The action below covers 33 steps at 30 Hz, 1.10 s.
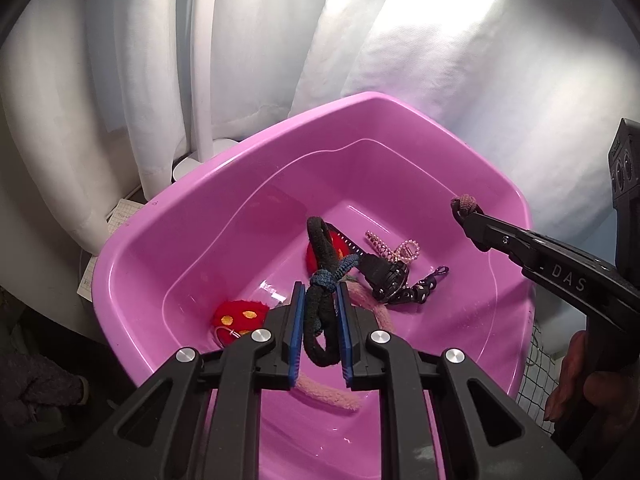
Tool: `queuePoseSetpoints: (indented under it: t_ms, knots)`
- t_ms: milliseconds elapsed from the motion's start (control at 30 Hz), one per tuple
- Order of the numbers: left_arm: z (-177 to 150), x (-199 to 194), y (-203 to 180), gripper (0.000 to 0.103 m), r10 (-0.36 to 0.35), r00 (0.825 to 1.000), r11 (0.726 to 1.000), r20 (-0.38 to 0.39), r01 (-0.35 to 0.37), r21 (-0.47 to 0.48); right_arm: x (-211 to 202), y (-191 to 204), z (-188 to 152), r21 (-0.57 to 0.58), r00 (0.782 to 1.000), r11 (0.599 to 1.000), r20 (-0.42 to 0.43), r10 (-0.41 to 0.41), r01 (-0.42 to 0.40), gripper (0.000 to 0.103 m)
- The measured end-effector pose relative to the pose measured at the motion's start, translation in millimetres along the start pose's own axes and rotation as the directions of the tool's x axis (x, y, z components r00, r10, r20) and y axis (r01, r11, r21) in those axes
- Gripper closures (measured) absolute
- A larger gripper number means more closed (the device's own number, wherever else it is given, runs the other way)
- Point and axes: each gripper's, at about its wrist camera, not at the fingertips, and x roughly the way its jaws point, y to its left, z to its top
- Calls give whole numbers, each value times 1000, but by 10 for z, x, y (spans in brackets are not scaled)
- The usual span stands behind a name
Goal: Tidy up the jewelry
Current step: 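Open both tools to drop the hair tie and scrunchie into the tub, then move both tools away from the tub toward the pom-pom ball and silver ring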
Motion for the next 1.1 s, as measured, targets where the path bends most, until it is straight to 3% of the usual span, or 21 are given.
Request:
queuePoseSetpoints:
  t_ms: [233, 267, 300, 400, 467, 500, 567, 933, 1100]
  knots:
    - [-4, 94, -8, 87, 11, 1000, 1000, -28, -11, -5, 93, -3, 35, -3, 999, 1000, -35, -12, 12, 89]
    - [-6, 99, -6, 87, 12, 999, 1000, -33, -13, -7, 102, -10, 40, 1, 999, 1000, -41, -11, 12, 87]
    - [-7, 107, 0, 87, 14, 999, 1000, -39, -14, -10, 104, -24, 64, 5, 999, 1000, -45, -20, 21, 77]
    - [-10, 111, 22, 78, 26, 999, 1000, -43, -26, -11, 114, -31, 98, 1, 998, 999, -45, -32, 32, 68]
    - [-14, 89, 22, 59, 36, 999, 999, -35, -36, -8, 92, -38, 106, 0, 998, 999, -38, -48, 48, 61]
    - [-17, 60, 16, 54, 42, 999, 999, -26, -42, -3, 78, -53, 109, 2, 998, 999, -31, -52, 52, 56]
    - [-15, -3, 28, 23, 47, 999, 999, -2, -47, -14, 43, -73, 115, 8, 998, 998, -19, -55, 56, 54]
    - [-20, -142, 59, 22, 46, 999, 999, 29, -45, -20, -104, -132, 114, 37, 998, 997, 17, -68, 67, 49]
    - [-22, -258, 101, 14, 54, 997, 998, 62, -52, -30, -216, -83, 68, 44, 997, 997, 49, -62, 60, 45]
